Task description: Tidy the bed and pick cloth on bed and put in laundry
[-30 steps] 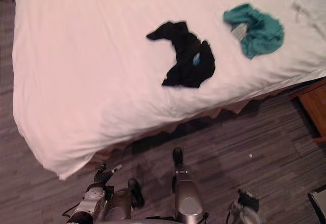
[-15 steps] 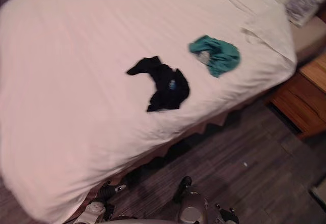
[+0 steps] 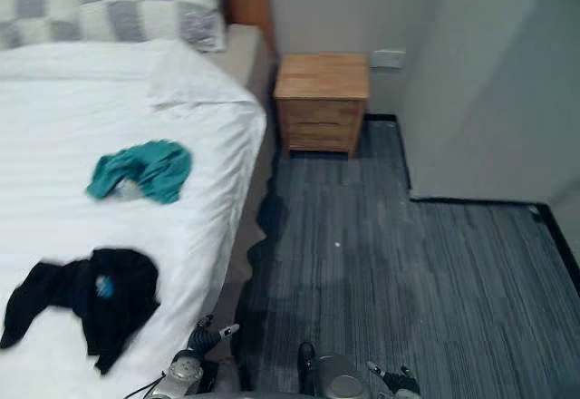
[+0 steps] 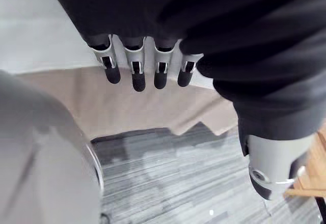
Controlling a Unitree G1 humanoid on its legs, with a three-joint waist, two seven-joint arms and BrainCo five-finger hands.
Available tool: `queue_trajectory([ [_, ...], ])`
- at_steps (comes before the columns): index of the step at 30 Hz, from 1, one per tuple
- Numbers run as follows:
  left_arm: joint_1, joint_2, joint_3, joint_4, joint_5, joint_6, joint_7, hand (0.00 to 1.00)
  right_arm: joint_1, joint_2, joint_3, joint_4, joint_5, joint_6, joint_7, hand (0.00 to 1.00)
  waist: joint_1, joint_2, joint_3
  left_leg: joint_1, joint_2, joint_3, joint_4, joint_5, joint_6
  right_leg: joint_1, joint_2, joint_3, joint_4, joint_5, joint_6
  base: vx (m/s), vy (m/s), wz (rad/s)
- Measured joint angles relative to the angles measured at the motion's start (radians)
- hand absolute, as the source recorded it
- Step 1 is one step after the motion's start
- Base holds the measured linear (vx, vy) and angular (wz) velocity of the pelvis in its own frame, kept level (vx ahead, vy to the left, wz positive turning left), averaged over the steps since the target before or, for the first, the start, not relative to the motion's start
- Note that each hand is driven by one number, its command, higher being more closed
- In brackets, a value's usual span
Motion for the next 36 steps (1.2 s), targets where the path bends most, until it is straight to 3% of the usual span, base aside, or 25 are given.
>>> queue_trajectory([
  [1,-0.004,-0.008,0.0,0.0,-0.007,-0.003,0.002,0.0,0.003,-0.005,0.0,0.0,-0.007,0.001,0.0,0.0,0.007,0.009,-0.004,-0.009,-0.01,-0.07,-0.172,0.003,-0.005,0.011,-0.002,0.021,-0.033,0.02,0.028,0.2,0.247,-1.51],
  [3,-0.012,-0.01,-0.002,0.008,-0.008,-0.008,0.001,0.0,0.008,-0.004,0.0,-0.007,-0.017,-0.001,-0.001,0.0,0.011,0.013,-0.006,-0.009,-0.009,-0.069,-0.375,0.025,-0.025,0.025,-0.003,0.045,-0.068,0.04,0.052,0.21,0.266,-1.08],
  [4,-0.025,-0.008,-0.002,0.016,-0.008,-0.012,0.001,0.0,0.023,0.001,0.0,-0.009,-0.029,-0.001,-0.002,0.0,0.018,0.01,-0.008,0.002,-0.013,-0.025,-0.449,0.065,0.011,0.037,-0.005,0.066,-0.075,0.034,0.065,0.2,0.246,-0.75],
  [7,-0.031,0.015,-0.002,0.03,-0.008,-0.014,-0.001,0.0,0.055,0.032,-0.004,-0.029,-0.031,-0.005,-0.008,0.0,0.022,-0.047,-0.028,0.023,-0.06,-0.003,-0.507,0.045,0.034,0.039,-0.041,0.075,-0.065,-0.007,0.104,0.24,0.197,-0.06],
  [8,-0.031,0.031,-0.002,0.03,-0.008,-0.015,-0.003,0.0,0.066,0.051,-0.003,-0.029,-0.032,-0.005,-0.014,0.0,0.022,-0.08,-0.025,0.034,-0.083,-0.016,-0.511,0.031,0.058,0.032,-0.062,0.051,-0.022,-0.049,0.121,0.26,0.146,0.55],
  [9,-0.032,0.04,-0.007,0.033,-0.008,-0.014,-0.005,0.0,0.085,0.068,-0.002,-0.025,-0.033,-0.004,-0.018,0.0,0.02,-0.105,-0.026,0.066,-0.108,-0.018,-0.525,0.013,0.085,0.027,-0.093,0.019,0.066,-0.101,0.182,0.33,0.134,0.55],
  [10,-0.031,0.039,-0.009,0.033,-0.008,-0.014,-0.006,0.0,0.091,0.066,-0.002,-0.027,-0.033,-0.005,-0.018,0.0,0.021,-0.103,-0.024,0.087,-0.114,-0.027,-0.541,0.006,0.091,0.0,-0.106,0.004,0.153,-0.123,0.217,0.32,0.08,0.43],
  [11,-0.033,0.041,-0.018,0.043,-0.008,-0.014,-0.007,0.0,0.087,0.061,0.0,-0.031,-0.035,-0.004,-0.017,0.0,0.021,-0.107,-0.018,0.128,-0.128,-0.046,-0.562,-0.007,0.087,-0.069,-0.124,-0.008,0.353,-0.126,0.228,0.34,0.028,0.49],
  [12,-0.033,0.042,-0.026,0.061,-0.008,-0.009,-0.007,0.0,0.087,0.068,-0.001,-0.048,-0.034,-0.005,-0.017,0.0,-0.003,-0.107,-0.013,0.186,-0.131,-0.082,-0.589,-0.008,0.09,-0.153,-0.142,-0.029,0.576,-0.096,0.21,0.31,-0.034,0.59],
  [14,-0.032,0.029,-0.028,0.066,-0.006,0.0,-0.007,0.0,0.093,0.064,-0.002,-0.061,-0.029,-0.005,-0.017,0.0,-0.022,-0.094,-0.008,0.249,-0.117,-0.114,-0.62,-0.014,0.079,-0.202,-0.141,-0.019,0.637,-0.168,0.154,0.4,-0.177,0.73],
  [16,-0.033,0.011,-0.012,0.07,0.003,0.008,-0.006,0.0,0.09,0.048,-0.007,-0.082,0.001,-0.009,-0.017,0.0,-0.042,-0.054,0.006,0.291,-0.084,-0.16,-0.641,-0.047,0.036,-0.251,-0.143,0.033,0.433,-0.169,0.161,0.44,-0.286,0.68],
  [17,-0.033,0.014,-0.007,0.07,0.005,0.009,-0.006,0.0,0.09,0.049,-0.01,-0.084,0.006,-0.009,-0.018,0.0,-0.043,-0.056,0.007,0.297,-0.08,-0.167,-0.644,-0.059,0.019,-0.255,-0.153,0.054,0.336,-0.147,0.167,0.4,-0.306,0.62],
  [18,-0.037,0.011,0.0,0.073,0.014,0.016,-0.007,0.0,0.071,0.035,-0.03,-0.079,0.018,-0.01,-0.017,0.0,-0.058,-0.011,0.021,0.296,-0.033,-0.177,-0.637,-0.076,-0.029,-0.22,-0.13,-0.022,0.281,-0.109,0.134,0.44,-0.3,0.46],
  [20,-0.038,0.016,-0.004,0.068,0.017,0.013,-0.008,0.0,0.045,0.034,-0.064,-0.073,0.02,-0.011,-0.021,0.0,-0.065,0.0,0.025,0.305,-0.04,-0.144,-0.652,-0.054,-0.051,-0.2,-0.115,-0.054,0.256,-0.103,0.148,0.44,-0.268,0.18],
  [21,-0.048,0.022,0.003,0.069,0.024,0.014,-0.005,0.0,0.028,0.033,-0.062,-0.08,0.02,-0.015,-0.019,0.0,-0.059,0.028,0.038,0.357,-0.028,-0.102,-0.69,0.017,-0.055,-0.261,-0.106,-0.104,0.387,-0.076,0.217,0.32,-0.224,-0.01],
  [22,-0.05,0.028,0.006,0.09,0.028,0.017,-0.006,0.0,0.02,0.036,-0.062,-0.093,0.02,-0.017,-0.02,0.0,-0.071,0.025,0.042,0.401,-0.006,-0.058,-0.738,0.022,-0.05,-0.302,-0.152,-0.169,0.377,-0.125,0.134,0.3,-0.221,-0.08],
  [23,-0.049,0.046,0.009,0.094,0.037,0.017,-0.006,0.0,0.029,0.044,-0.06,-0.093,0.019,-0.017,-0.019,0.0,-0.07,-0.006,0.036,0.422,-0.032,-0.05,-0.741,0.021,-0.052,-0.295,-0.179,-0.183,0.347,-0.137,0.061,0.3,-0.223,-0.02],
  [24,-0.046,0.036,0.034,0.094,0.044,0.017,-0.008,0.0,0.026,0.048,-0.072,-0.083,0.02,-0.017,-0.019,0.0,-0.06,0.012,0.033,0.414,-0.001,-0.035,-0.688,0.018,-0.061,-0.274,-0.144,-0.181,0.339,-0.166,0.076,0.37,-0.277,-0.23],
  [26,-0.022,0.009,0.086,0.086,0.043,0.017,-0.007,0.0,0.03,0.055,-0.1,-0.095,0.022,-0.019,-0.019,0.0,-0.066,0.025,0.035,0.308,0.049,-0.041,-0.377,0.054,-0.146,-0.171,-0.076,-0.169,0.231,-0.164,0.07,0.39,-0.28,-0.42],
  [27,0.007,-0.018,0.138,0.046,0.034,0.014,-0.008,0.0,0.049,0.053,-0.097,-0.121,0.033,-0.017,-0.019,0.0,-0.059,0.036,0.036,0.204,0.083,-0.069,-0.103,0.137,-0.198,-0.091,-0.025,-0.143,0.148,-0.148,0.045,0.44,-0.174,-0.88],
  [28,0.036,-0.029,0.164,-0.01,0.03,0.007,-0.007,0.0,0.064,0.051,-0.089,-0.142,0.039,-0.016,-0.019,0.0,-0.05,0.042,0.034,0.094,0.102,-0.095,0.224,0.145,-0.195,-0.005,0.029,-0.102,0.078,-0.13,0.017,0.44,-0.122,-1.02],
  [31,0.041,-0.028,0.173,-0.049,0.0,0.003,-0.001,0.0,0.067,0.046,-0.057,-0.154,0.037,-0.014,-0.021,0.0,-0.019,0.03,0.038,-0.032,0.112,-0.069,0.461,0.123,-0.156,0.143,0.071,-0.011,-0.013,-0.113,-0.009,0.46,0.0,-1.1],
  [33,0.037,-0.038,0.191,-0.08,-0.039,-0.017,0.001,0.0,0.044,0.038,-0.035,-0.134,0.034,-0.011,-0.019,0.0,0.015,0.017,0.039,-0.137,0.104,-0.011,0.348,0.061,-0.064,0.243,0.056,0.063,-0.094,-0.097,0.008,0.5,0.096,-1.02],
  [35,0.025,-0.04,0.202,-0.085,-0.067,-0.021,0.012,0.0,0.011,0.035,-0.035,-0.091,0.015,-0.005,-0.019,0.0,0.028,-0.004,0.045,-0.167,0.061,0.036,0.126,0.023,-0.063,0.294,0.013,0.062,-0.134,-0.094,0.031,0.41,0.131,-0.66],
  [36,0.024,-0.039,0.2,-0.084,-0.067,-0.023,0.02,0.0,0.01,0.035,-0.021,-0.082,0.001,-0.004,-0.018,0.0,0.031,-0.014,0.037,-0.172,0.027,0.1,-0.103,0.041,-0.039,0.328,-0.016,0.049,-0.166,-0.106,0.055,0.47,0.153,-0.16],
])
